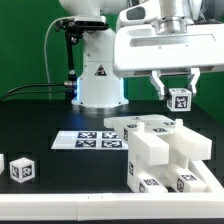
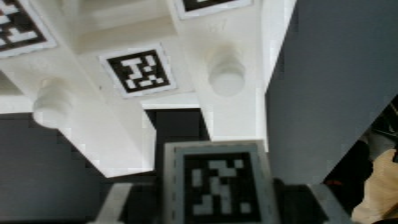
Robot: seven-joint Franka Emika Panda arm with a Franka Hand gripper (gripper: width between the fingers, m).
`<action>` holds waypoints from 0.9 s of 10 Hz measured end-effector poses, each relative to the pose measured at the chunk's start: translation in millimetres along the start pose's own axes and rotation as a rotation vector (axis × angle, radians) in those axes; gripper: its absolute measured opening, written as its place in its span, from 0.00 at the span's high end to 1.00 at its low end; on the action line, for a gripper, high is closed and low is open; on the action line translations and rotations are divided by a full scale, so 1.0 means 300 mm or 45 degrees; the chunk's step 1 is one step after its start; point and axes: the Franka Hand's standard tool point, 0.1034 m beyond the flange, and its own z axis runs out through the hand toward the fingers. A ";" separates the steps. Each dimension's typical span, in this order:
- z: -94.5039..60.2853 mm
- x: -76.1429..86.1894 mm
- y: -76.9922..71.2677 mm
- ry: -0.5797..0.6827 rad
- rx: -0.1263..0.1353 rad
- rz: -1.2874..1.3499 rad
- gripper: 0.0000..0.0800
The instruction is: Assemble chair
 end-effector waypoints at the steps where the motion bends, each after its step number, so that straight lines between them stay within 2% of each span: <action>1: 0.001 -0.005 -0.006 0.001 0.000 0.000 0.64; 3: 0.008 -0.049 -0.034 0.011 -0.005 -0.026 0.64; 7: 0.029 -0.083 -0.003 -0.013 -0.022 -0.021 0.64; 9: 0.037 -0.085 -0.012 -0.011 -0.021 -0.025 0.64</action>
Offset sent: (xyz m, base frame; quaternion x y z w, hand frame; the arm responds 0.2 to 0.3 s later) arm -0.0120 -0.0031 -0.0055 -0.0121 0.0312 -0.0122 0.9994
